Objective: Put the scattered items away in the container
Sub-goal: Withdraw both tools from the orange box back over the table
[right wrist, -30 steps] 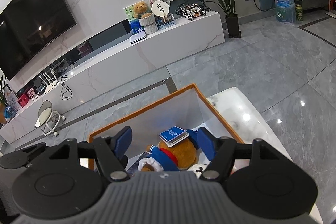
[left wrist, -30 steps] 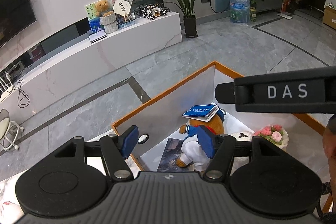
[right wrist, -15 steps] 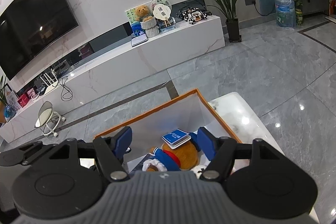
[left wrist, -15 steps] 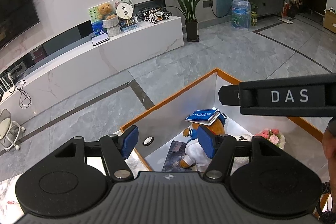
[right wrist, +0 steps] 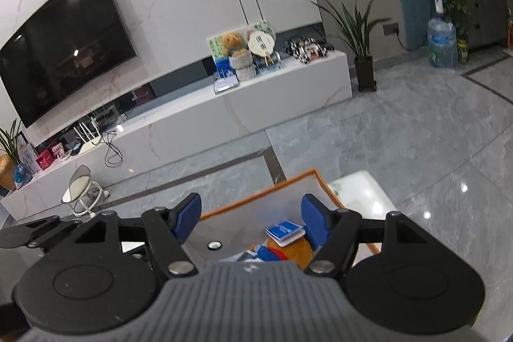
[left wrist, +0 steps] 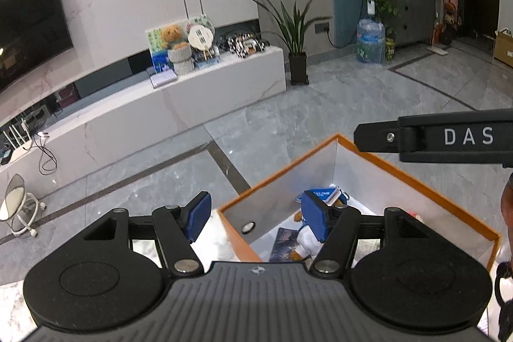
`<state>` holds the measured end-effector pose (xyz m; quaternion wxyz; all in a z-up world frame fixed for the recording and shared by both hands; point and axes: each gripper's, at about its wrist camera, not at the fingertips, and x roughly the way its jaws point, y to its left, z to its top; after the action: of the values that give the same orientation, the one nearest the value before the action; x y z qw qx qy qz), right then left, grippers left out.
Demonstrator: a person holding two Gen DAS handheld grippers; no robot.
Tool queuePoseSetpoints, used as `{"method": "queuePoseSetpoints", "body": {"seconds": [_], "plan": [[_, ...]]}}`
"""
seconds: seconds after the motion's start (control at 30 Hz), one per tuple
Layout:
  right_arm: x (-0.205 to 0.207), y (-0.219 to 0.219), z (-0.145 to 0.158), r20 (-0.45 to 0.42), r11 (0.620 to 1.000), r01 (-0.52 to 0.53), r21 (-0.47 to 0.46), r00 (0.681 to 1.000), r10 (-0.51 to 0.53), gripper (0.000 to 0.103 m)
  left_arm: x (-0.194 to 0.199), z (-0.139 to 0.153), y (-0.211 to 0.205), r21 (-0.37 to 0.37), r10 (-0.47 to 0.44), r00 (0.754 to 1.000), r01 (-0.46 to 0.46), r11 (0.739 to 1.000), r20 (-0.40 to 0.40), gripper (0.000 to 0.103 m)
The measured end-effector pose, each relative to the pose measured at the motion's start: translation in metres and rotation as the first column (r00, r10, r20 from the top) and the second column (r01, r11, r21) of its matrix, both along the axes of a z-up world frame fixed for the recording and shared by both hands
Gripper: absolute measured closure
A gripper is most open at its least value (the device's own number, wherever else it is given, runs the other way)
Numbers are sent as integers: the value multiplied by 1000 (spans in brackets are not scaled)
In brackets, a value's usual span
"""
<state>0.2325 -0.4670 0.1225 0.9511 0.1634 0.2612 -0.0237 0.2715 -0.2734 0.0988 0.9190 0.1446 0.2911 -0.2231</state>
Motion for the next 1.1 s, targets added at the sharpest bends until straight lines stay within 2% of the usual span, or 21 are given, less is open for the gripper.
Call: {"method": "queuePoseSetpoints", "body": {"seconds": [0.37,0.47,0.7,0.9,1.1], "plan": [[-43,58,66,178,992,-96,-80,978,109,28,-45,70,86,-80,66,985,-54,995,157,29],[-48,83,75,199,983,-139,-117,967,160,28,-57,78,119,-94,112,976,-96,991,185,28],[-54,151,78,195,943,-259,-210,934,300,27,-75,81,198,-130,237,954,-216,968,184,27],[-59,207,73,185,890,-370,-266,887,423,27,-85,79,273,-172,369,915,-342,924,162,26],[-59,252,58,163,838,-462,-289,839,519,25,-92,63,348,-243,507,858,-475,846,87,22]]}}
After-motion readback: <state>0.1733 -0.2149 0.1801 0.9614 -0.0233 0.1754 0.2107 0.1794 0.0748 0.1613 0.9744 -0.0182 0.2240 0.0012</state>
